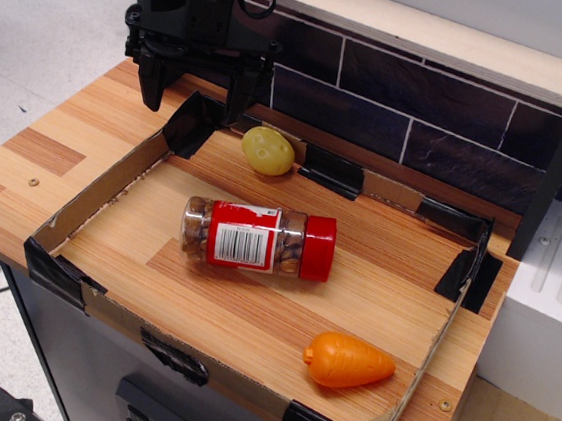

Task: Upright basil bottle

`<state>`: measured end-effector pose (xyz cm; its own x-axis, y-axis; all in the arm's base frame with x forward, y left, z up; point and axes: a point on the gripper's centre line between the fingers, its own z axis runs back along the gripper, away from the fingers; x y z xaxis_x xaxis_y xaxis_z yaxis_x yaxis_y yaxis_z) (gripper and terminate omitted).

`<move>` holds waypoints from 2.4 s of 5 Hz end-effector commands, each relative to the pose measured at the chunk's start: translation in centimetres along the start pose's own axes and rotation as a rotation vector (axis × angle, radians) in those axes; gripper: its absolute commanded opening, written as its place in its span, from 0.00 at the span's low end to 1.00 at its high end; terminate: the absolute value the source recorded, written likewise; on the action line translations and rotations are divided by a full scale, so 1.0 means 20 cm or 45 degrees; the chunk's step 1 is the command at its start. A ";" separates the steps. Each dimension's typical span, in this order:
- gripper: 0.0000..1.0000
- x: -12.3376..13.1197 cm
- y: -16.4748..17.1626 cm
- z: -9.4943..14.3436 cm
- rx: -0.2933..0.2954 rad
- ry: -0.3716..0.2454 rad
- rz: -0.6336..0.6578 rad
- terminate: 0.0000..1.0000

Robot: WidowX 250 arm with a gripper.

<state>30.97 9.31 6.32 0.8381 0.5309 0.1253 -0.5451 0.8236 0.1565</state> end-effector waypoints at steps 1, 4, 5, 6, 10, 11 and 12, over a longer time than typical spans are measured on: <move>1.00 0.00 0.00 0.00 0.000 0.000 0.000 0.00; 1.00 -0.30 -0.10 0.32 -0.146 -0.164 -0.666 0.00; 1.00 -0.35 -0.17 0.33 -0.163 -0.158 -0.990 0.00; 1.00 -0.38 -0.23 0.31 -0.150 -0.131 -1.320 0.00; 1.00 -0.43 -0.40 0.20 -0.288 -0.238 -1.700 0.00; 1.00 -0.44 -0.44 0.13 -0.236 -0.228 -1.702 0.00; 1.00 -0.45 -0.45 0.06 -0.215 -0.210 -1.704 0.00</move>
<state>28.56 -3.89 4.12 0.7070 -0.7041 0.0658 0.6958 0.7092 0.1135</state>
